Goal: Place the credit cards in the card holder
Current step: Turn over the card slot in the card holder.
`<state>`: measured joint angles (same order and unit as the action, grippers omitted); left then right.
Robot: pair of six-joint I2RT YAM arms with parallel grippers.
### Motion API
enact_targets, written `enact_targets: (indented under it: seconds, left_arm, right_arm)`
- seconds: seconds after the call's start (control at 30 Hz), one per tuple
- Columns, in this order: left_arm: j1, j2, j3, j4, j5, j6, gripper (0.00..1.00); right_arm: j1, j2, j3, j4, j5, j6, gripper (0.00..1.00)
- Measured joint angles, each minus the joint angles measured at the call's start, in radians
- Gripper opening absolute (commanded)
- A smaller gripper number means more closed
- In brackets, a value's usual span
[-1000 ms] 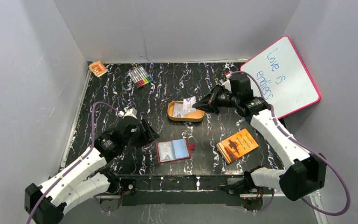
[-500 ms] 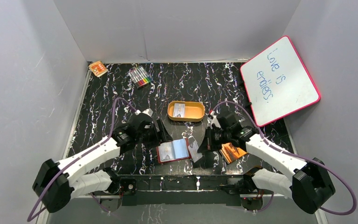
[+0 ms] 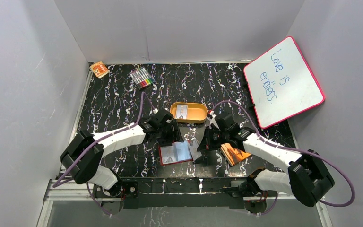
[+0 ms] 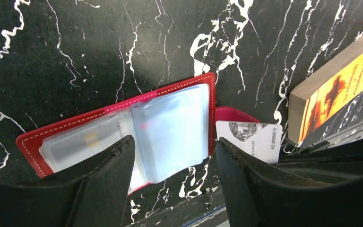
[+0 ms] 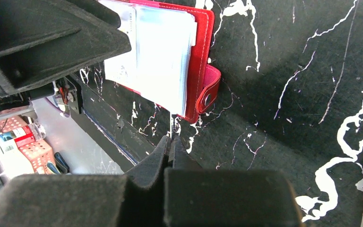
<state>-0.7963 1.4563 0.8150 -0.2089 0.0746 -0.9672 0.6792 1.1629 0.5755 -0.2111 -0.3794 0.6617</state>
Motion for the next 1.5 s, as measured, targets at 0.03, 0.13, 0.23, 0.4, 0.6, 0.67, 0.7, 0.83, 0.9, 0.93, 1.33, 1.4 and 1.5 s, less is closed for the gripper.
enact_targets:
  seconds: [0.03,0.13,0.23,0.4,0.6,0.67,0.7,0.83,0.9,0.93,1.33,1.4,1.5]
  left_arm:
    - [0.000,0.013,0.005,-0.001,-0.005,0.003,0.61]
    - [-0.003,0.046,0.021,-0.009,-0.013,0.011,0.61]
    - [-0.012,0.073,0.042,-0.018,-0.022,0.024,0.60]
    - [-0.037,0.124,0.086,-0.040,-0.042,0.042,0.53]
    - [-0.063,0.159,0.097,-0.085,-0.092,0.051,0.46]
    - [-0.068,0.162,0.101,-0.096,-0.105,0.053,0.42]
    - [-0.071,0.166,0.103,-0.101,-0.114,0.054,0.40]
    - [-0.077,0.172,0.110,-0.119,-0.137,0.057,0.23]
    - [-0.079,0.172,0.110,-0.126,-0.146,0.058,0.16]
    - [-0.079,0.172,0.110,-0.129,-0.147,0.058,0.13]
    - [-0.083,0.171,0.108,-0.133,-0.161,0.051,0.00]
    - [-0.083,0.171,0.108,-0.133,-0.162,0.047,0.00]
    - [-0.083,0.171,0.107,-0.133,-0.163,0.042,0.00]
  right_arm:
    - [0.000,0.006,-0.001,0.001,0.000,0.002,0.00]
    - [0.000,0.002,-0.003,0.004,0.001,0.007,0.00]
    - [0.000,-0.009,-0.005,0.005,0.000,0.008,0.00]
    - [0.000,-0.038,-0.015,-0.001,0.001,0.008,0.00]
    - [0.000,-0.089,-0.016,-0.029,0.014,0.008,0.00]
    - [0.000,-0.100,-0.015,-0.035,0.019,0.007,0.00]
    - [0.000,-0.103,-0.015,-0.041,0.022,0.007,0.00]
    - [0.000,-0.111,-0.015,-0.058,0.034,0.006,0.00]
    - [0.000,-0.111,-0.015,-0.063,0.035,0.006,0.00]
    - [0.000,-0.111,-0.015,-0.065,0.035,0.006,0.00]
    - [0.002,-0.080,-0.016,-0.040,-0.055,-0.016,0.00]
    - [0.004,-0.051,-0.016,-0.032,-0.077,-0.018,0.00]
    - [0.010,0.003,-0.016,-0.005,-0.107,-0.018,0.00]
